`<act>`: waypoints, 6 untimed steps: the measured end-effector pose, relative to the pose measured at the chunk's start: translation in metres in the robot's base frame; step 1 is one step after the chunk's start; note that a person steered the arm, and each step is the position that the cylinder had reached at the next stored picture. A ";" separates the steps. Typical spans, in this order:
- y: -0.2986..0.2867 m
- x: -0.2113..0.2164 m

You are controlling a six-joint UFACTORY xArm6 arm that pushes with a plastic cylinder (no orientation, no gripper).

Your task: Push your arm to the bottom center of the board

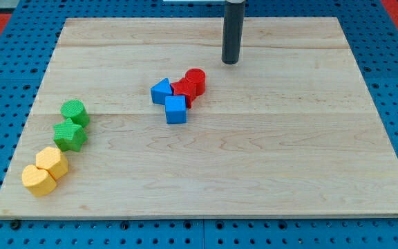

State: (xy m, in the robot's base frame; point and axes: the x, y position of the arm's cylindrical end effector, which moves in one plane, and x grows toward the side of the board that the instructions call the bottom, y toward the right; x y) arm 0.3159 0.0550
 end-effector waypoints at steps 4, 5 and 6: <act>0.062 0.005; 0.075 0.012; 0.074 0.012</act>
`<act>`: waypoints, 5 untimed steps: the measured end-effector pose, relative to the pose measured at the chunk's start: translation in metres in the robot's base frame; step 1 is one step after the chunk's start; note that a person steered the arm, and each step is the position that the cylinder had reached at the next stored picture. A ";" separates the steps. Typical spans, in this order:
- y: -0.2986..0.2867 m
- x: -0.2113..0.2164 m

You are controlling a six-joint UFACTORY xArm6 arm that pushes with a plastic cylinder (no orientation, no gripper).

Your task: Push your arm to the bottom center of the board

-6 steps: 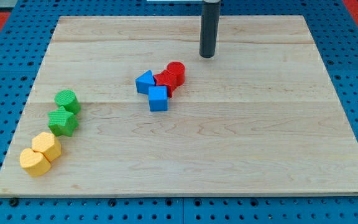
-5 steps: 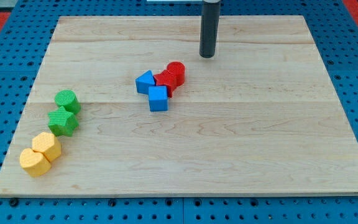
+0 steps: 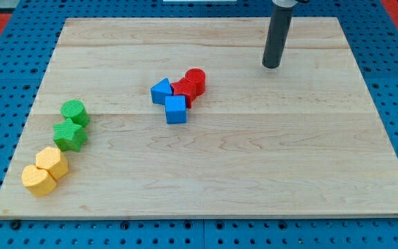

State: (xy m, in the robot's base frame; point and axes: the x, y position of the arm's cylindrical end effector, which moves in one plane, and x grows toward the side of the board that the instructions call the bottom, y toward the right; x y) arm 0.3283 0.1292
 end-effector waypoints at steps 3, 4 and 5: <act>-0.034 0.003; -0.017 0.060; -0.021 0.133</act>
